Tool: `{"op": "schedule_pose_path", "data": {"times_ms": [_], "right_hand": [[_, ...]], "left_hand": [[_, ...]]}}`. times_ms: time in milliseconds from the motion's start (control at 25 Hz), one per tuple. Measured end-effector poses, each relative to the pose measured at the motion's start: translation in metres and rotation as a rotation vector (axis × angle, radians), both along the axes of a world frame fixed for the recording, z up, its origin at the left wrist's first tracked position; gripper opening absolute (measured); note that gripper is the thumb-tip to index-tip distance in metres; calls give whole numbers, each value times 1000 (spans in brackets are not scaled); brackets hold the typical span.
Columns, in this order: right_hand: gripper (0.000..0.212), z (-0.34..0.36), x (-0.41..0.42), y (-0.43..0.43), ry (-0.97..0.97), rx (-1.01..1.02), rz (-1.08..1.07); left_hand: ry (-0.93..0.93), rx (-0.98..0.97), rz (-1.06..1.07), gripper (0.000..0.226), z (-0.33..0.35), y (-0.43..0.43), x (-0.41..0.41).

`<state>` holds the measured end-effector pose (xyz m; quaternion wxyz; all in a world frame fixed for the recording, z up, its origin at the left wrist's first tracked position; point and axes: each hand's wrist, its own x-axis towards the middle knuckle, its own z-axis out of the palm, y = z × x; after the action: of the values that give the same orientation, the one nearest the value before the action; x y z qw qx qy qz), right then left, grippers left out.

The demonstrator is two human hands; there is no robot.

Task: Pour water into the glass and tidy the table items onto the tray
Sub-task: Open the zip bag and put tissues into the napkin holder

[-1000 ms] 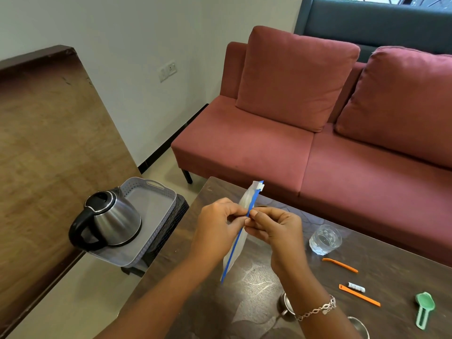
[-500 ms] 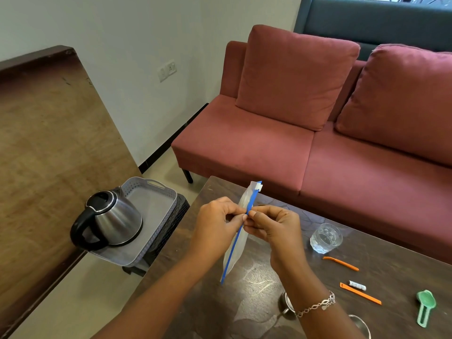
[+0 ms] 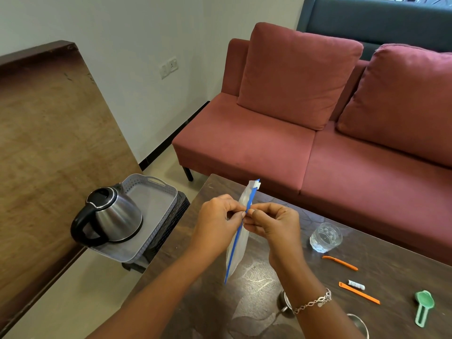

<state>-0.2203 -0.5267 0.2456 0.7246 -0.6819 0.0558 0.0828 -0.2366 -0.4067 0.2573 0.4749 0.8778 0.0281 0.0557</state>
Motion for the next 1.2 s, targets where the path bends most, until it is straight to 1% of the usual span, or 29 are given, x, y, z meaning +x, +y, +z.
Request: {"op": "schedule_pose_path", "data": {"times_ms": [120,280,440,520,600,680,760,840,920,1040,1120,1200], "right_hand": [[11,1,0,1,-10,-13,6],[6,-1,0,1,-10,-57,25],[15,-5,-2,4,-9,-106,4],[19,-7,-3,5,-25,-151,4],[22,-8,-4,5,-63,-236,23],[19,-7,-6,5,-126,-355,29],[14,-4,-8,4,-197,-464,4],[14,-2,-9,3,-257,-549,-20],[21,-4,-7,-1,-332,-637,-35],[23,-12,-1,-5,-540,-766,-32],[21,-17,1,-5,-623,-826,34],[20,-18,0,-3,-658,-849,97]], "left_hand": [[5,-11,-1,16,0,-1,-1],[9,30,33,13,1,-4,-3],[45,14,95,6,1,-9,-5],[87,-9,94,7,1,-10,-6],[132,-21,92,15,0,-9,-5],[140,-28,114,21,-1,-7,-5],[128,-39,150,22,-2,-4,-5],[119,-40,154,19,-5,1,-6],[105,59,119,20,-8,6,-8],[107,388,93,21,-9,7,-13],[97,542,96,20,-12,7,-15],[-16,621,52,17,-15,6,-14]]}}
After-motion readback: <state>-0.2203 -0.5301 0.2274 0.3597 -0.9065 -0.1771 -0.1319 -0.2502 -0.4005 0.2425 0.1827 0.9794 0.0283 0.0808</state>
